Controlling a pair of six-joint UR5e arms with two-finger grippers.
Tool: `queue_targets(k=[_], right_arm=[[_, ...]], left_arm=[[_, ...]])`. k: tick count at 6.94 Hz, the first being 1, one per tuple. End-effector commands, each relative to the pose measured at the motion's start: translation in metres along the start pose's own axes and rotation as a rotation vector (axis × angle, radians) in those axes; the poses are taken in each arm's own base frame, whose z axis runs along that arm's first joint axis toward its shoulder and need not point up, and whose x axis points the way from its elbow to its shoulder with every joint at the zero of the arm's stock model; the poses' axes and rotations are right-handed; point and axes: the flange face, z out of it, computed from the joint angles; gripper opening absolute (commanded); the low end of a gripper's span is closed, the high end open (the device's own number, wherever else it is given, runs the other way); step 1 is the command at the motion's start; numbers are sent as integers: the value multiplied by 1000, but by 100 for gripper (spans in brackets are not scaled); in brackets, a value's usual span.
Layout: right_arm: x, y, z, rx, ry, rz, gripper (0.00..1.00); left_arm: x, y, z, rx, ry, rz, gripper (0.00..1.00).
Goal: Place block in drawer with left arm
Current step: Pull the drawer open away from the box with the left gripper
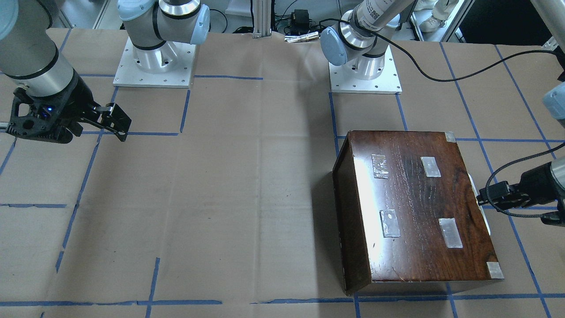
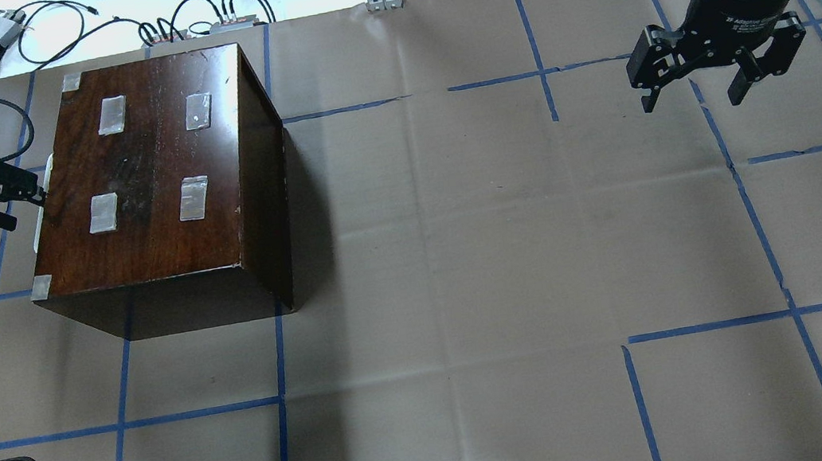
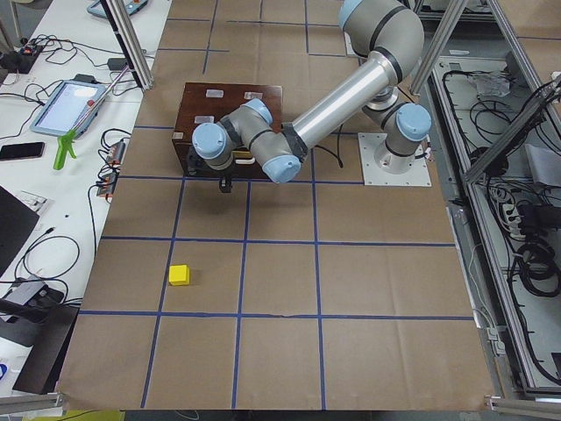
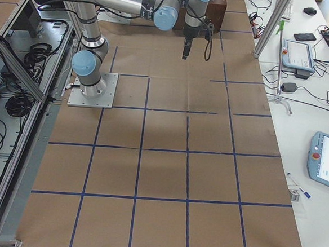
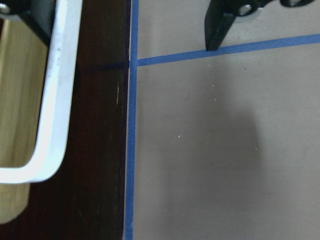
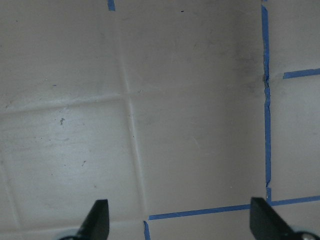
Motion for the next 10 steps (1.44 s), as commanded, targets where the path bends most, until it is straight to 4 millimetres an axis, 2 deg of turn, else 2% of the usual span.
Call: queue_targets(k=[1, 2, 5, 6, 7, 10], right_arm=[[0, 0, -1, 2, 0, 0, 100], [0, 0, 0, 0, 0, 0, 100], [0, 0, -1, 2, 0, 0, 100], [0, 0, -1, 3, 0, 0, 100], [0, 0, 0, 0, 0, 0, 100], [0, 0, -1, 2, 0, 0, 100]], left_arm=[[-20, 6, -6, 9, -3, 3, 99], [-34, 11, -10, 16, -4, 0, 99], [-47, 11, -20, 17, -31, 27, 99], [-63, 11, -16, 16, -25, 9, 99], [-80, 14, -28, 32, -37, 15, 99], [-92, 8, -38, 19, -72, 22, 99]])
